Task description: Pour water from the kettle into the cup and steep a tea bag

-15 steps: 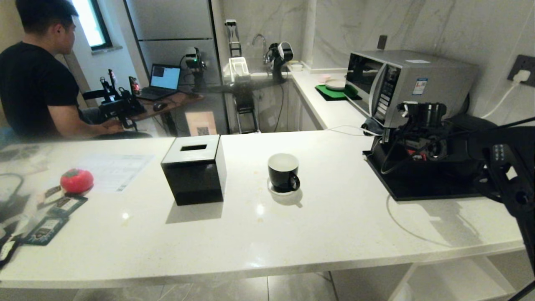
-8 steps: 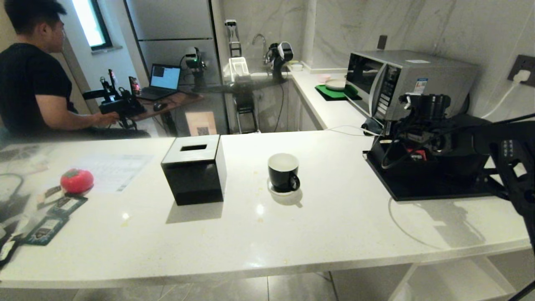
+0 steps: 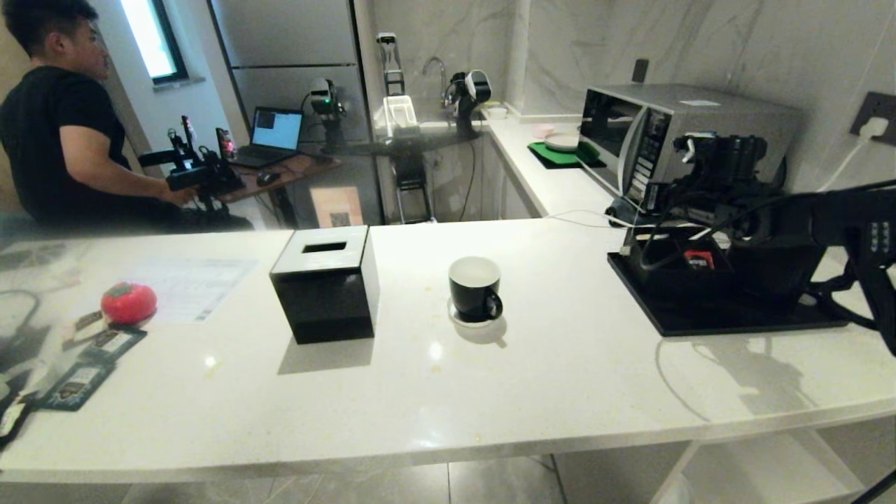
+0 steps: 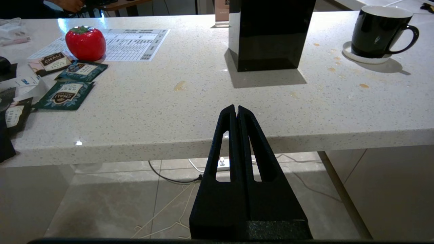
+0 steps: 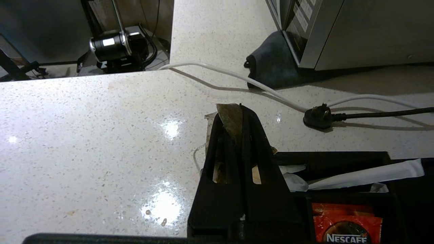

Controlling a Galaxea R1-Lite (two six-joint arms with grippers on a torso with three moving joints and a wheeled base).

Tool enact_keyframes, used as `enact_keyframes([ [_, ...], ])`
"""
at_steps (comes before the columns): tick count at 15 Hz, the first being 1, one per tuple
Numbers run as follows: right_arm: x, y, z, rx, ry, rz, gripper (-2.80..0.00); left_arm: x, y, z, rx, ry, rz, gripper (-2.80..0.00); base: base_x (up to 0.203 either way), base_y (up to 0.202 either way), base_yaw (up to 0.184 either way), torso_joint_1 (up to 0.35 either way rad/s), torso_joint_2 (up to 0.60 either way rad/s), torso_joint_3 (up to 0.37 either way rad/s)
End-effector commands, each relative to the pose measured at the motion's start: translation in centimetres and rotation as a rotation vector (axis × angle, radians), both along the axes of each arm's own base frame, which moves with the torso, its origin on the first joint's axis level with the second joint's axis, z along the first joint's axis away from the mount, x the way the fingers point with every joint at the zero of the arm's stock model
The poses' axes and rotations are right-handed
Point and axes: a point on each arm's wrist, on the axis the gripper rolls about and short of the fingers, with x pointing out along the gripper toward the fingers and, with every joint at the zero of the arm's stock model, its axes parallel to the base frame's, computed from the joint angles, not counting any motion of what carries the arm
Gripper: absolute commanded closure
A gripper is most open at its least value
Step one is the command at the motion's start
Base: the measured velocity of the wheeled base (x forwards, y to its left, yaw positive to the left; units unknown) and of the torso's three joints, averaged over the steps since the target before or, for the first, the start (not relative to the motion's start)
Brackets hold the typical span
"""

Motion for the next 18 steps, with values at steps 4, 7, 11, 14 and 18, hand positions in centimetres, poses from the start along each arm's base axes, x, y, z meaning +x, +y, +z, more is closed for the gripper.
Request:
enact_keyframes([
  [4, -2.1, 0.7, 2.9, 0.002, -0.041, 0.018, 0.00, 0.0, 0.0, 0.0, -0.001, -0.001, 0.001, 0.00, 0.000, 0.000, 0.000, 0.000, 0.00, 0.000],
  [7, -3.5, 1.1, 4.4, 0.003, -0.052, 0.026, 0.00, 0.0, 0.0, 0.0, -0.001, -0.001, 0.001, 0.00, 0.000, 0.000, 0.000, 0.000, 0.00, 0.000],
  [11, -5.9, 2.2, 6.2, 0.006, -0.066, 0.053, 0.00, 0.0, 0.0, 0.0, -0.001, -0.001, 0.001, 0.00, 0.000, 0.000, 0.000, 0.000, 0.00, 0.000],
  [14, -7.8, 3.5, 7.8, 0.031, -0.092, 0.085, 0.00, 0.0, 0.0, 0.0, -0.001, -0.001, 0.001, 0.00, 0.000, 0.000, 0.000, 0.000, 0.00, 0.000],
  [18, -10.5, 5.5, 9.1, 0.036, -0.098, 0.141, 0.00, 0.0, 0.0, 0.0, -0.001, -0.001, 0.001, 0.00, 0.000, 0.000, 0.000, 0.000, 0.00, 0.000],
])
